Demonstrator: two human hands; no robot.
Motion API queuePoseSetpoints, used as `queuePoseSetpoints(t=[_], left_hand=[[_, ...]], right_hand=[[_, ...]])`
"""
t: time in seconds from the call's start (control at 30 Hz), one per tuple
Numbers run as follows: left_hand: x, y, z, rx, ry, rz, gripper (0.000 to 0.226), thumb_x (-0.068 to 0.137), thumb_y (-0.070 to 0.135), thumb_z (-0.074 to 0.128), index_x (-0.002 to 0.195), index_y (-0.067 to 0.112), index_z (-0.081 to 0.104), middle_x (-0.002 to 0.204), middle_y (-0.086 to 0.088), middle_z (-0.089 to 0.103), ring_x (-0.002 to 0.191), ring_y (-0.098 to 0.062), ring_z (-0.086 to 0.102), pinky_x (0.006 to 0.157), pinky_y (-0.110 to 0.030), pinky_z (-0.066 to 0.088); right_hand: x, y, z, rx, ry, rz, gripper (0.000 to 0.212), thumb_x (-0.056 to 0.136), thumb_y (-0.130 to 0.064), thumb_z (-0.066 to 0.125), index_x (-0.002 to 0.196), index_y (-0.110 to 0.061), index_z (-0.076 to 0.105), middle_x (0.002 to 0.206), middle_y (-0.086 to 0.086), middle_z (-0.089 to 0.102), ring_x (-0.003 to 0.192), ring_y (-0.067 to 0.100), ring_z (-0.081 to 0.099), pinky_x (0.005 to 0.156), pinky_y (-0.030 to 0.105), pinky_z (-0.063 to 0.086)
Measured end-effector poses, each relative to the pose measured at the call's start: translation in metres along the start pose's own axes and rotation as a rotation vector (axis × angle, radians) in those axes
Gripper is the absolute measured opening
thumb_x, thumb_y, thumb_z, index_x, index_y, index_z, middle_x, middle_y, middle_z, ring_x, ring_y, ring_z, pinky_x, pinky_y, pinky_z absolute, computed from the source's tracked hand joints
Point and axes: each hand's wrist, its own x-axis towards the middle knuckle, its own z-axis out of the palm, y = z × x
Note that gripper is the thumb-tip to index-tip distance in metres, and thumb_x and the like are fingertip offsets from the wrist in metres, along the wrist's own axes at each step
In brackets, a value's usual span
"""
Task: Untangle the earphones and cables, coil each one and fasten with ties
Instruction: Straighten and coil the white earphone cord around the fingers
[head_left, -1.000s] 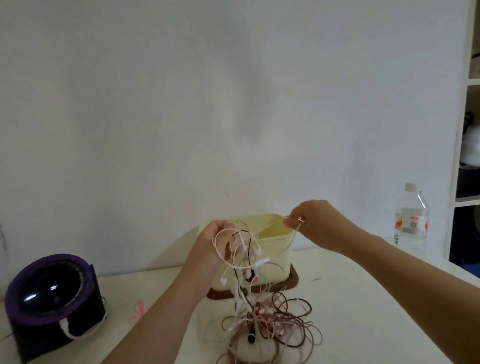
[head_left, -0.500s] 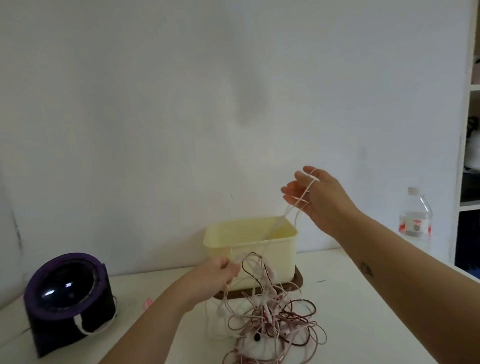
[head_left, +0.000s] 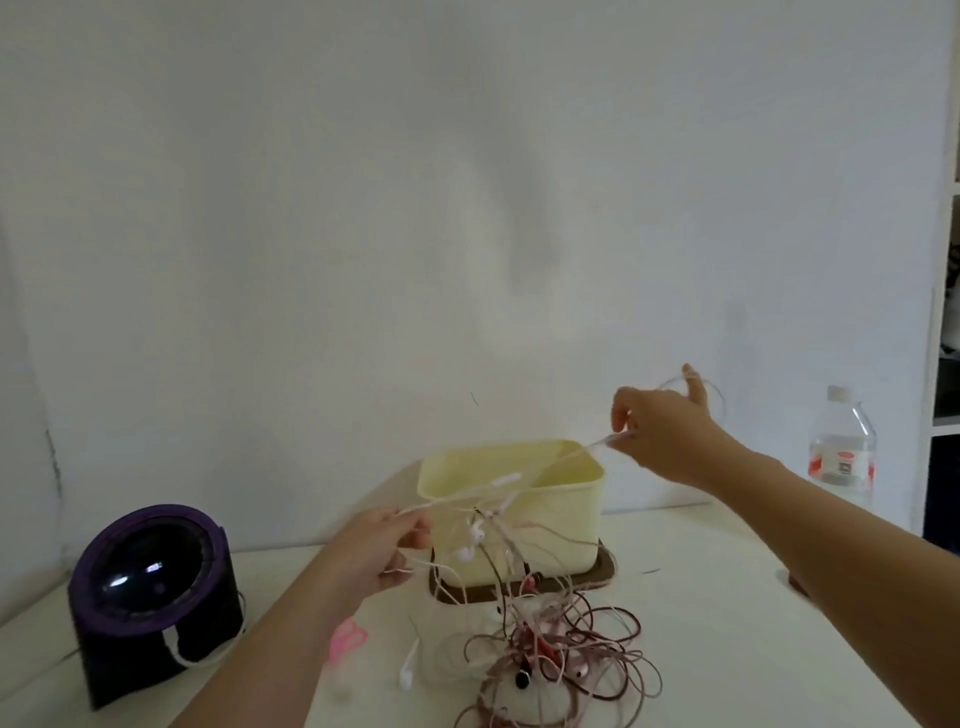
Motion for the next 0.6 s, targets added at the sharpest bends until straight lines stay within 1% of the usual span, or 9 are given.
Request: queuePoseSetpoints(t=[0.03,0.07,0.1,0.13,0.17,0.2,0.3,0.47,0.6], left_hand=[[0.001,0.001,-0.005,-0.099,0.005,-0.024,0.019,0.095,0.015,0.049,0.086,0.011,0.065,0.068,0.0,0.062,0.051,-0.009,0.039,0.061,-0.024,0.044],[0.002,0.001,-0.009,-0.178,0.003,-0.046,0.018,0.095,0.015,0.049,0.088,0.011,0.065,0.065,0.0,0.063,0.054,-0.01,0.041,0.062,-0.025,0.043],[0.004,0.001,-0.012,-0.229,-0.002,-0.063,0.018,0.095,0.016,0.049,0.09,0.012,0.066,0.063,0.001,0.064,0.057,-0.011,0.044,0.062,-0.025,0.043],[0.005,0.001,-0.014,-0.249,-0.006,-0.077,0.017,0.095,0.017,0.05,0.091,0.013,0.066,0.065,0.001,0.065,0.059,-0.011,0.045,0.063,-0.026,0.043],[0.006,0.001,-0.014,-0.241,-0.009,-0.089,0.016,0.094,0.017,0.052,0.091,0.013,0.067,0.07,0.0,0.066,0.061,-0.012,0.046,0.065,-0.027,0.043],[0.007,0.001,-0.013,-0.226,-0.017,-0.101,0.014,0.092,0.018,0.055,0.09,0.013,0.068,0.075,-0.001,0.067,0.061,-0.012,0.047,0.066,-0.028,0.045],[0.005,0.002,-0.007,-0.194,-0.101,-0.136,0.013,0.09,0.018,0.058,0.088,0.015,0.07,0.079,-0.002,0.067,0.063,-0.012,0.049,0.068,-0.031,0.048],[-0.001,0.011,-0.003,-0.021,-0.269,-0.106,0.025,0.095,0.021,0.047,0.104,0.017,0.07,0.077,0.001,0.061,0.069,-0.013,0.053,0.071,-0.031,0.051],[-0.009,0.027,0.003,0.263,-0.44,-0.044,0.031,0.098,0.026,0.039,0.112,0.027,0.067,0.087,0.002,0.056,0.081,-0.014,0.052,0.084,-0.035,0.05]], right_hand=[[0.001,0.004,-0.004,0.225,-0.005,0.105,0.014,0.09,-0.031,0.058,0.08,-0.023,0.055,0.058,-0.009,0.063,0.085,0.011,0.061,0.114,0.046,0.011],[0.002,0.007,-0.009,0.524,-0.009,0.209,0.011,0.091,-0.021,0.057,0.081,-0.019,0.062,0.054,-0.007,0.065,0.083,0.013,0.063,0.105,0.042,0.031],[0.002,0.008,-0.015,0.845,-0.005,0.307,0.013,0.092,-0.012,0.054,0.087,-0.012,0.066,0.053,-0.005,0.066,0.078,0.014,0.065,0.09,0.031,0.043],[0.002,0.007,-0.021,1.104,-0.022,0.4,0.017,0.093,-0.008,0.049,0.093,-0.005,0.066,0.053,-0.003,0.066,0.072,0.014,0.065,0.075,0.025,0.047],[0.001,0.005,-0.026,1.278,-0.059,0.478,0.021,0.096,-0.01,0.044,0.095,-0.004,0.064,0.054,0.0,0.067,0.069,0.014,0.065,0.07,0.025,0.046],[0.0,0.003,-0.029,1.373,-0.102,0.527,0.025,0.098,-0.015,0.04,0.096,-0.007,0.063,0.059,0.0,0.069,0.073,0.015,0.065,0.076,0.031,0.044],[0.001,-0.005,-0.034,1.467,-0.16,0.511,0.027,0.099,-0.021,0.034,0.099,-0.014,0.061,0.085,0.0,0.075,0.09,0.016,0.067,0.096,0.049,0.03],[0.003,-0.016,-0.034,1.442,-0.168,0.471,0.019,0.096,-0.021,0.041,0.099,-0.018,0.06,0.096,0.004,0.075,0.101,0.019,0.065,0.1,0.047,0.032],[0.004,-0.017,-0.036,1.465,-0.17,0.454,0.021,0.097,-0.02,0.042,0.103,-0.017,0.061,0.097,0.005,0.075,0.108,0.022,0.063,0.097,0.046,0.038]])
